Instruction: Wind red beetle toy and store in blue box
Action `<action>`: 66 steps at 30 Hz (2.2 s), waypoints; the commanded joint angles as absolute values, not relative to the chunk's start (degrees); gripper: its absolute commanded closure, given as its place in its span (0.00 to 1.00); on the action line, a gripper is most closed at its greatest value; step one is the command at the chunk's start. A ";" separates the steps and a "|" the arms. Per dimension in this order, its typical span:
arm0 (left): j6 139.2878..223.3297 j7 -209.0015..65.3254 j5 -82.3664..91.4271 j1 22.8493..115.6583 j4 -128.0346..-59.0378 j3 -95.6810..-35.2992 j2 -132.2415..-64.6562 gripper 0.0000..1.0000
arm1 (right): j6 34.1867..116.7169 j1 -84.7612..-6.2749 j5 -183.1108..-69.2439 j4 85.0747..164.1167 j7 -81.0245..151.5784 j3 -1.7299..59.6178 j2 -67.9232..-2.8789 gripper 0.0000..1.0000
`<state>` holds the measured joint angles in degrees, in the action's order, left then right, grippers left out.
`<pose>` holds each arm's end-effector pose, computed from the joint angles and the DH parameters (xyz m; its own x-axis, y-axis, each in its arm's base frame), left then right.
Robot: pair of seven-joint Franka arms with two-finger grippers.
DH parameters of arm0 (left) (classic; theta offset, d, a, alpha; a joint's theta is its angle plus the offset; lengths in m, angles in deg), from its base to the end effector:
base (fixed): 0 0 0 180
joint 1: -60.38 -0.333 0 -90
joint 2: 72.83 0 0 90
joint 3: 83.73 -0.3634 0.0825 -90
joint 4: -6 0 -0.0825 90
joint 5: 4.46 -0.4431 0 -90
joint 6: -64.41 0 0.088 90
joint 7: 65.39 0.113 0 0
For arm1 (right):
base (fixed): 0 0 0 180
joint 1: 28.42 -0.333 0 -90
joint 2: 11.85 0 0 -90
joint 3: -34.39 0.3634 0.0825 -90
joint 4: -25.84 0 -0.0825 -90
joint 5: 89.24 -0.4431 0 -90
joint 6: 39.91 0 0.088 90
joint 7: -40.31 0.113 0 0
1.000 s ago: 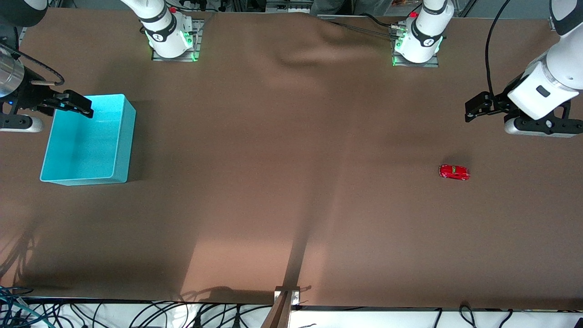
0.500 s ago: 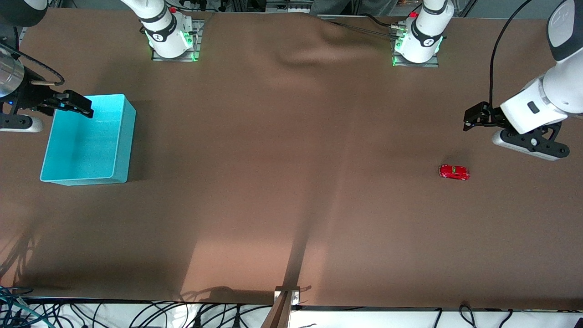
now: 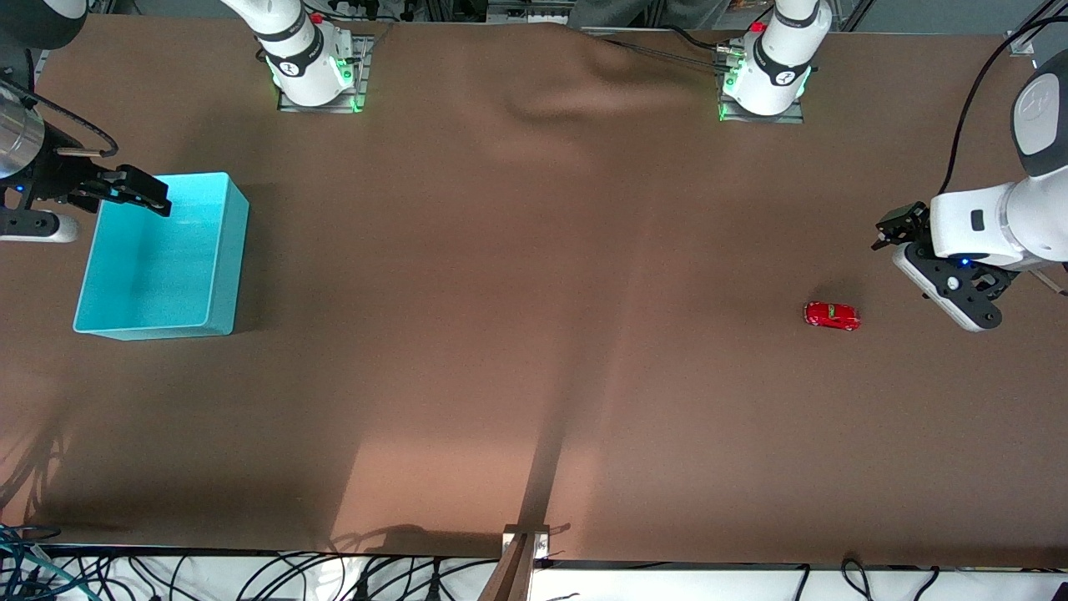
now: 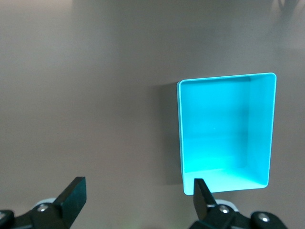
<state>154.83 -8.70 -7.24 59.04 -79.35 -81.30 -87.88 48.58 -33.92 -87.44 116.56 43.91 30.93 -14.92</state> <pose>0.6918 -0.0045 0.5373 0.5188 -0.8456 -0.1257 -0.8374 -0.5323 0.1245 0.6263 0.0197 0.6240 0.9955 -0.0284 -0.0899 -0.0248 -0.9989 0.0403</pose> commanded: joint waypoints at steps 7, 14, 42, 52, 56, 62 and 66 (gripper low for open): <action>159.68 3.87 -7.80 56.78 -84.17 -81.00 -89.26 0.00 | 48.60 -33.69 -88.45 116.54 43.03 30.88 -14.57 0.00; 165.03 7.90 -9.38 56.08 -91.46 -81.09 -89.26 0.00 | 48.60 -33.69 -88.45 116.54 43.03 30.88 -14.57 0.00; 203.89 35.42 -9.30 50.01 -113.53 -80.83 -96.73 0.00 | 48.34 -33.61 -88.54 116.54 42.95 30.88 -14.57 0.00; 209.34 39.02 -9.30 48.25 -113.88 -80.74 -99.72 0.04 | 48.34 -33.61 -88.45 116.54 42.95 30.88 -14.49 0.00; 209.69 39.99 -9.30 48.16 -113.80 -80.65 -99.99 0.36 | 48.34 -33.61 -88.54 116.54 42.95 30.88 -14.49 0.00; 209.60 39.82 -9.12 48.25 -113.62 -80.56 -100.16 0.73 | 48.34 -33.61 -88.45 116.54 42.95 30.88 -14.49 0.00; 209.34 39.38 -9.03 48.34 -113.44 -80.56 -100.25 0.81 | 48.34 -33.61 -88.45 116.54 42.95 30.88 -14.57 0.00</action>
